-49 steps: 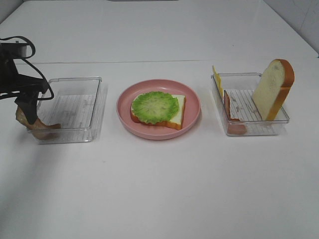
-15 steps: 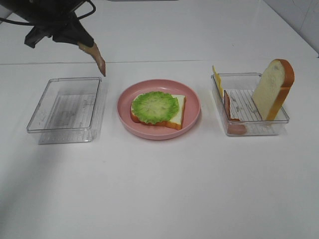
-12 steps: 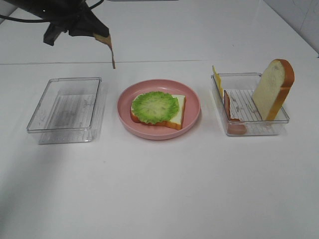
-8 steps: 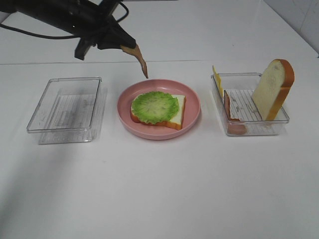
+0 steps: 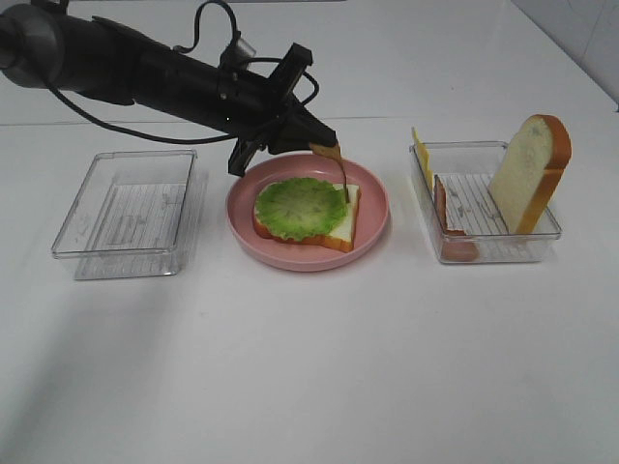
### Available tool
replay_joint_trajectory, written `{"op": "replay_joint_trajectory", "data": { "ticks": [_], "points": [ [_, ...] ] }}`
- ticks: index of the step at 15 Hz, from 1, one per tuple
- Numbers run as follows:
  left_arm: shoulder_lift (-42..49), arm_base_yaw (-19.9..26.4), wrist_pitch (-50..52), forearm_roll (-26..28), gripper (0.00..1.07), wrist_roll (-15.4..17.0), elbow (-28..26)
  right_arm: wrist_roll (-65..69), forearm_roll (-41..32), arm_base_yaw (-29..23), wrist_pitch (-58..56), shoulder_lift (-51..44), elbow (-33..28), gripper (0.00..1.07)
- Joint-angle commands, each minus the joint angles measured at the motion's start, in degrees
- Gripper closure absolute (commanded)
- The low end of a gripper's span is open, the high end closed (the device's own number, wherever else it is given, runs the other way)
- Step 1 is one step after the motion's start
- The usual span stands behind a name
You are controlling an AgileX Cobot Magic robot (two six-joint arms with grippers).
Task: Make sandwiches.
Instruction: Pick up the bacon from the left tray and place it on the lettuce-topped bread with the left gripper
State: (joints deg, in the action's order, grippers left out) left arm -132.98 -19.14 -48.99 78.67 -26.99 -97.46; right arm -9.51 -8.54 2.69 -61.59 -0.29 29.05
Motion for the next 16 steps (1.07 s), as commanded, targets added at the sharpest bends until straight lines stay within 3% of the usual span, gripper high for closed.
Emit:
{"op": "replay_joint_trajectory", "data": {
  "ticks": [1, 14, 16],
  "points": [
    [-1.6, -0.7, -0.1, 1.1, 1.07, -0.4, -0.5, -0.6, -0.2, 0.3, 0.5, -0.9, -0.1, 0.35],
    [-2.2, 3.6, 1.4, -10.7, 1.07, 0.4, -0.7, -0.6, -0.3, 0.3, 0.5, -0.9, -0.1, 0.35],
    [-2.2, 3.6, 1.7, -11.5, 0.99, 2.1, -0.7, -0.6, -0.3, 0.3, 0.5, -0.9, -0.1, 0.35]
  ]
}}
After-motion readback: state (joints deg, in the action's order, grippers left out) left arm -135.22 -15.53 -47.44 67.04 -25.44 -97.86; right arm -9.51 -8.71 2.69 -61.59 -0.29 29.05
